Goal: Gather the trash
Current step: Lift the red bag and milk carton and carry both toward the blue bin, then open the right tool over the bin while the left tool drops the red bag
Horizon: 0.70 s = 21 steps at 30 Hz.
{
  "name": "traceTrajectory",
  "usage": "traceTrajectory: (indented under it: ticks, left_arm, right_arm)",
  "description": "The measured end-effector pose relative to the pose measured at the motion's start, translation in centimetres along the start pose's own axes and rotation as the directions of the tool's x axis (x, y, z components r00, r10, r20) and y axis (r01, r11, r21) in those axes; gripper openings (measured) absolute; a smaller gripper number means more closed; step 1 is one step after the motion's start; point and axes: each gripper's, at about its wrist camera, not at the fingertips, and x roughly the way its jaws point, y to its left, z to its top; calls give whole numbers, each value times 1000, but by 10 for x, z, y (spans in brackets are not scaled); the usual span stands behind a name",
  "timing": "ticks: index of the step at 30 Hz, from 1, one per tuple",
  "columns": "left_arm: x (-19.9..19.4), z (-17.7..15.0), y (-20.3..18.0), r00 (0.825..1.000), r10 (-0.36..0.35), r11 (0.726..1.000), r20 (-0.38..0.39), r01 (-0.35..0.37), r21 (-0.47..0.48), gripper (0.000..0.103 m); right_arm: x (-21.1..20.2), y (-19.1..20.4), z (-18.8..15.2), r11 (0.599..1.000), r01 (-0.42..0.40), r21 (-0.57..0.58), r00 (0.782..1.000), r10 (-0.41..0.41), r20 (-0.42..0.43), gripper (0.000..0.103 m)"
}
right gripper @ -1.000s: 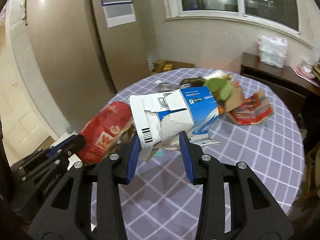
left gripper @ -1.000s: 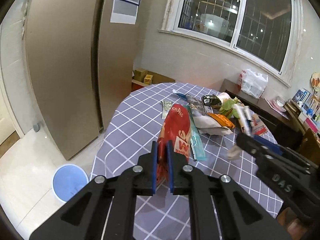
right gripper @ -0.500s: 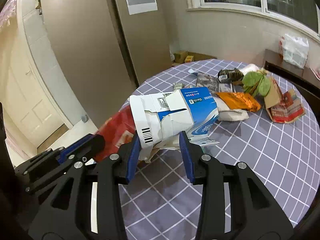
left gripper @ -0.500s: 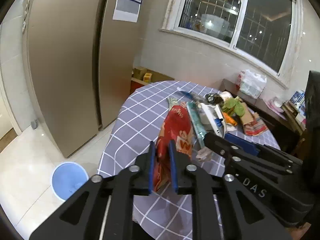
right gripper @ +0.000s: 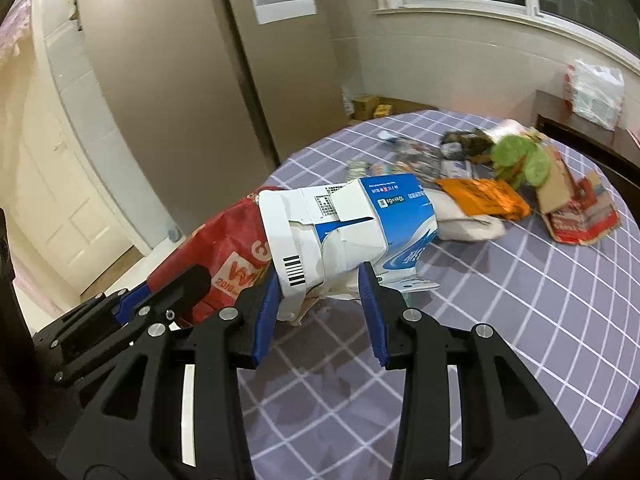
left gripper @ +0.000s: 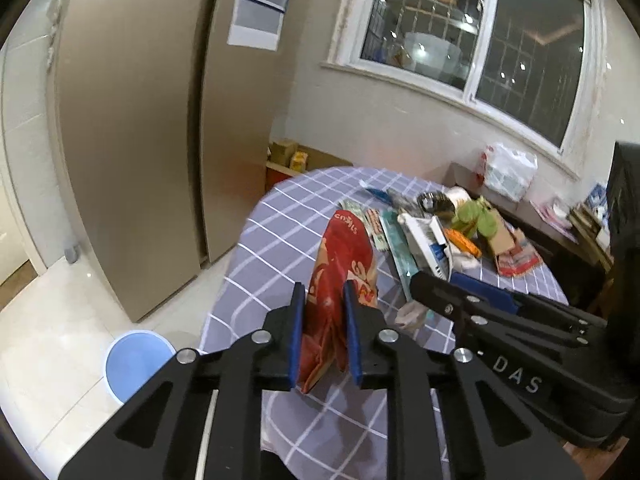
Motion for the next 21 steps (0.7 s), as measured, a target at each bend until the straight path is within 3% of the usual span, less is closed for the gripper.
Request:
traceTrajectory:
  ticks: [5, 7, 14, 21]
  left_arm:
    - [-22, 6, 41, 996, 76, 995, 39, -73, -69, 18]
    - [-29, 7, 65, 989, 143, 984, 38, -138, -109, 18]
    - [-29, -5, 165, 945, 322, 911, -64, -327, -250, 18]
    - [-12, -24, 254, 898, 397, 830, -190, -440, -343, 18]
  right_arm:
    - [6, 42, 11, 991, -124, -58, 992, 124, -14, 39]
    - [14, 65, 13, 983, -157, -94, 988, 156, -24, 39]
    - [58, 154, 10, 935, -277, -220, 959, 255, -123, 39]
    - [116, 225, -2, 888, -372, -271, 917, 305, -258, 39]
